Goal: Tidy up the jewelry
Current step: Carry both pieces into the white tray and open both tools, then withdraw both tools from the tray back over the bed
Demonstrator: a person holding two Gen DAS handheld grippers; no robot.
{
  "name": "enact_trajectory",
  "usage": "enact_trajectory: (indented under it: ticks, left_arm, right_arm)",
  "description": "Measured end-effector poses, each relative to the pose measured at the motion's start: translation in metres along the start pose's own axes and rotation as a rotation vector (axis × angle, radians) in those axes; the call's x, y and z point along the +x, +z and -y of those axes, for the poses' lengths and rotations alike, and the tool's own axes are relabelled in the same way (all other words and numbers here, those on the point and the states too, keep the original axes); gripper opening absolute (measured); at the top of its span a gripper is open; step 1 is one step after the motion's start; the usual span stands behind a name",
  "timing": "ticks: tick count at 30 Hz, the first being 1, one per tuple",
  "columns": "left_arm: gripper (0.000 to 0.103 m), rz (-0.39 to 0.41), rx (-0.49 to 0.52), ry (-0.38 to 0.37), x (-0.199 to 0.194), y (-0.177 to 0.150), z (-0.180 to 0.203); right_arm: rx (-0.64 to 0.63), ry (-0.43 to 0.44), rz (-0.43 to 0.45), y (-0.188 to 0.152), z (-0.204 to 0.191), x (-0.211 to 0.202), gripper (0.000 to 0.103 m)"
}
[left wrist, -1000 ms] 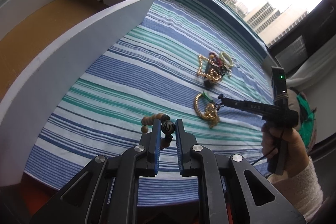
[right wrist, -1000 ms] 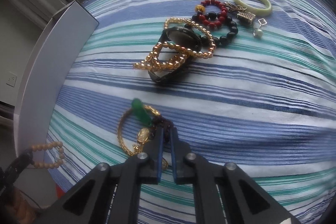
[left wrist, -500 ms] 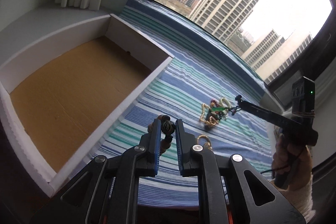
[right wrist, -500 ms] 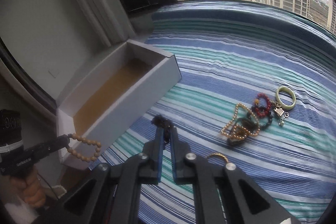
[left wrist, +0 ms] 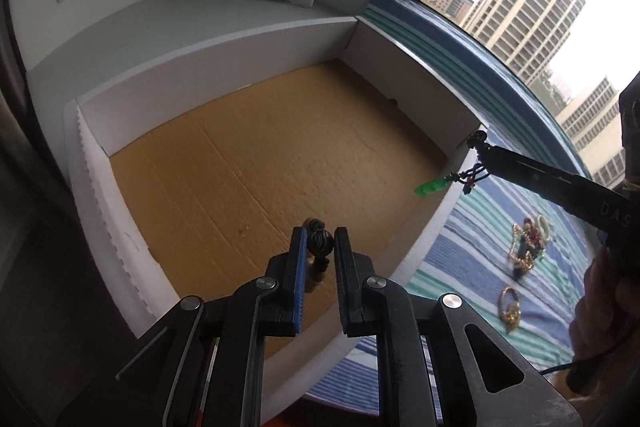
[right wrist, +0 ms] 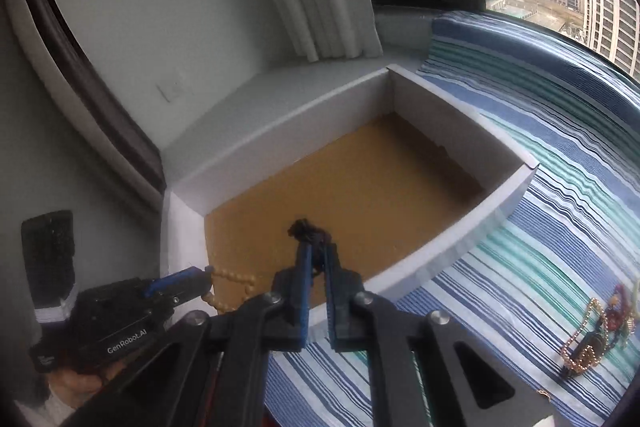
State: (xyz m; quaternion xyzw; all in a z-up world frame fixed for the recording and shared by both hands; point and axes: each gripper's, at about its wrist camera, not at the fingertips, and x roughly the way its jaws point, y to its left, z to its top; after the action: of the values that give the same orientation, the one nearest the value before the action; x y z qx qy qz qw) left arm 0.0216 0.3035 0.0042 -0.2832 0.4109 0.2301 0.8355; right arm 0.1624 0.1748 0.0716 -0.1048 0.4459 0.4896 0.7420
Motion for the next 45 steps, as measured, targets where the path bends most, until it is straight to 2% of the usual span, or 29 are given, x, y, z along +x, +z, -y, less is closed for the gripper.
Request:
enact_trajectory:
  ticks: [5,9,10,12,13,14,17,19,21,24,28,31,33,39,45]
  left_arm:
    - [0.011,0.004,0.033,0.113,0.010,-0.012,-0.002]
    - [0.013,0.020,0.072,0.196,0.014,-0.013,-0.002]
    - [0.015,0.025,0.075,0.203,0.014,-0.014,-0.003]
    - [0.033,0.036,0.084,0.211,0.011,-0.015,-0.003]
    - [0.053,0.049,0.093,0.225,0.009,-0.015,-0.003]
    - [0.067,0.072,0.106,0.243,0.008,-0.016,-0.002]
    - [0.077,0.134,0.143,0.311,0.003,-0.017,0.003]
    - [0.084,0.170,0.138,0.329,-0.001,-0.016,0.003]
    - [0.085,0.203,0.135,0.343,-0.004,-0.015,0.001]
    - [0.085,0.230,0.162,0.390,-0.002,-0.016,0.001]
    - [0.085,0.181,0.205,0.395,0.015,-0.020,0.007]
    - [0.087,0.185,0.198,0.461,0.024,-0.021,0.008]
    - [0.086,0.169,0.186,0.436,0.027,-0.020,0.007]
    - [0.086,0.202,0.228,0.453,0.023,-0.030,0.015]
    - [0.086,0.193,0.242,0.442,0.018,-0.040,0.019]
  right_arm:
    - [-0.005,-0.004,-0.064,-0.006,-0.007,0.052,0.006]
    - [-0.011,-0.006,-0.071,-0.009,-0.013,0.065,0.010]
    - [-0.003,-0.009,-0.065,-0.009,-0.013,0.064,0.015]
    - [0.029,-0.002,-0.047,-0.010,-0.008,0.058,0.041]
    - [0.052,-0.002,-0.031,-0.012,-0.004,0.053,0.042]
    - [0.072,-0.002,-0.016,-0.013,-0.001,0.047,0.043]
    - [0.090,-0.028,0.033,-0.025,0.007,0.022,0.043]
    - [0.089,-0.056,0.056,-0.040,0.011,0.006,0.043]
    - [0.085,-0.078,0.069,-0.058,0.014,-0.008,0.043]
    - [0.073,-0.142,0.094,-0.103,0.022,-0.037,0.046]
    - [0.079,-0.286,0.088,-0.170,0.037,-0.068,0.049]
    - [0.139,-0.334,0.077,-0.207,0.054,-0.090,0.049]
    - [0.176,-0.370,0.087,-0.228,0.064,-0.104,0.050]
    - [0.266,-0.466,0.113,-0.269,0.089,-0.129,0.050]
    - [0.306,-0.492,0.135,-0.281,0.099,-0.140,0.050]
